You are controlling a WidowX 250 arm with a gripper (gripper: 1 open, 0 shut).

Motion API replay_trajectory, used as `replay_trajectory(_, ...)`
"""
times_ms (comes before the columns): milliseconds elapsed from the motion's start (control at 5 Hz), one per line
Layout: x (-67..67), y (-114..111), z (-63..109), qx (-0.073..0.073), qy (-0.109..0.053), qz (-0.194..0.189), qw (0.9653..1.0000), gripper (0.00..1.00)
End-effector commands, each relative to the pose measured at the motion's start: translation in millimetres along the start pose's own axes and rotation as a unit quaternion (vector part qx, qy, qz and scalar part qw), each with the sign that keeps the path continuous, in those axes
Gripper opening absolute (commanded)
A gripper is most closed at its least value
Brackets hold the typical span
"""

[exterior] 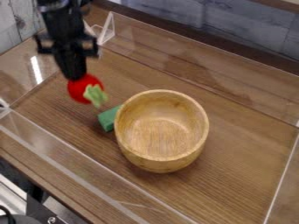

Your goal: Move the red fruit to the right

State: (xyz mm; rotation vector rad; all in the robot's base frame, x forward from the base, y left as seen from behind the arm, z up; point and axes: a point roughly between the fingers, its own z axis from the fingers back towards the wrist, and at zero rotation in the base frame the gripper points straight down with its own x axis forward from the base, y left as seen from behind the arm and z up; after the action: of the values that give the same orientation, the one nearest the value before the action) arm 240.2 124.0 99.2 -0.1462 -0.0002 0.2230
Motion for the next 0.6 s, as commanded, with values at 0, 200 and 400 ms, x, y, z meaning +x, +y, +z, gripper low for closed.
replay_trajectory(0, 10.6, -29.9, 42.3, -0.003, -0.033, 0.0, 0.9995, 0.0)
replay_trajectory(200, 11.4, -67.3, 40.5, -0.012, -0.024, -0.05, 0.9984, 0.0)
replay_trajectory(400, 6.7, -103.3, 29.3, -0.016, -0.018, -0.089, 0.9957, 0.0)
